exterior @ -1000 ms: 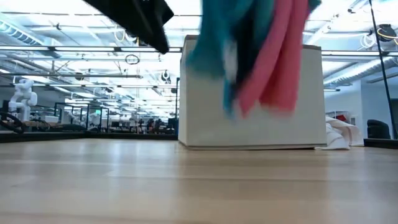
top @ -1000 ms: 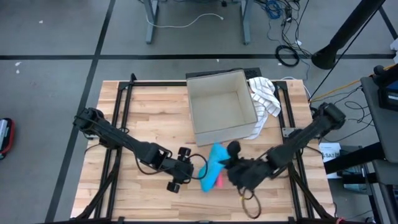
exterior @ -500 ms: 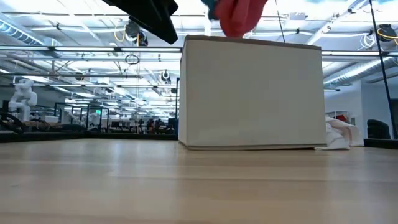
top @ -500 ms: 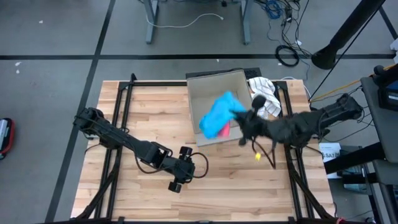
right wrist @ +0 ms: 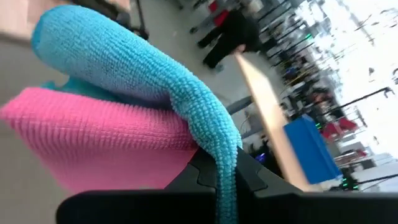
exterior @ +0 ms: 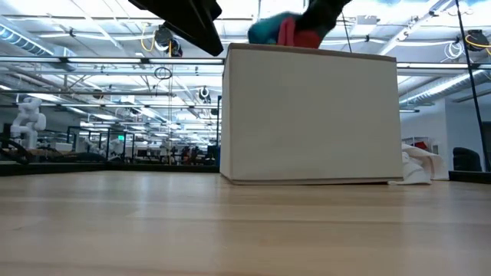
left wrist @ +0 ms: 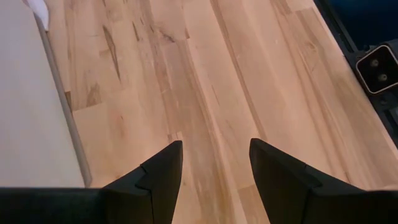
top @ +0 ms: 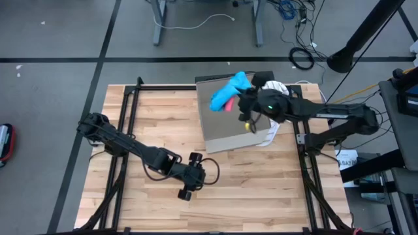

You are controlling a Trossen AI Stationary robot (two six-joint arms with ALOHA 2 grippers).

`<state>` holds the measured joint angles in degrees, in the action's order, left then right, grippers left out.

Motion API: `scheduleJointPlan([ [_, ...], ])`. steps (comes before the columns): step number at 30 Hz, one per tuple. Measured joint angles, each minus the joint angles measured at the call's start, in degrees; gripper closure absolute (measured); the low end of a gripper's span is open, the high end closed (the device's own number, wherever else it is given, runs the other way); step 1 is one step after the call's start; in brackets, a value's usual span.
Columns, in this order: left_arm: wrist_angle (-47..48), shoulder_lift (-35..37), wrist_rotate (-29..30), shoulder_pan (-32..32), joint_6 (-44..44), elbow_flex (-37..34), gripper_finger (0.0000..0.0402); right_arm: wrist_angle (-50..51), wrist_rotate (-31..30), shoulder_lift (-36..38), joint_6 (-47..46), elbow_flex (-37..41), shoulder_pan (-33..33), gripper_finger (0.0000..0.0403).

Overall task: Fold towel
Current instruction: Put the stacked microfiber towel into the laundry organizer, then adjust the laundry organizer

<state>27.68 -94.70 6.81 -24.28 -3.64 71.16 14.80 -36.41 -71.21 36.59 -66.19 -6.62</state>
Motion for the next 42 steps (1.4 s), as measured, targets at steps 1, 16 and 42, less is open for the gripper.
scheduleJointPlan([
  [1, -0.01, 0.0, 0.0, 0.13, 0.1, 0.0, 0.0207, -0.02, 0.81, -1.2, -0.11, 0.0, -1.13, 0.0402],
  [16, -0.39, 0.0, 0.0, -0.13, 1.19, -0.02, 0.0207, 33.28, 23.31, -13.32, -20.95, 0.04, -4.47, 0.0312],
  [42, -18.15, 0.0, 6.06, -0.26, 19.69, -0.04, 0.0207, 32.84, 22.71, 16.39, -28.4, -0.09, 2.29, 0.0202],
])
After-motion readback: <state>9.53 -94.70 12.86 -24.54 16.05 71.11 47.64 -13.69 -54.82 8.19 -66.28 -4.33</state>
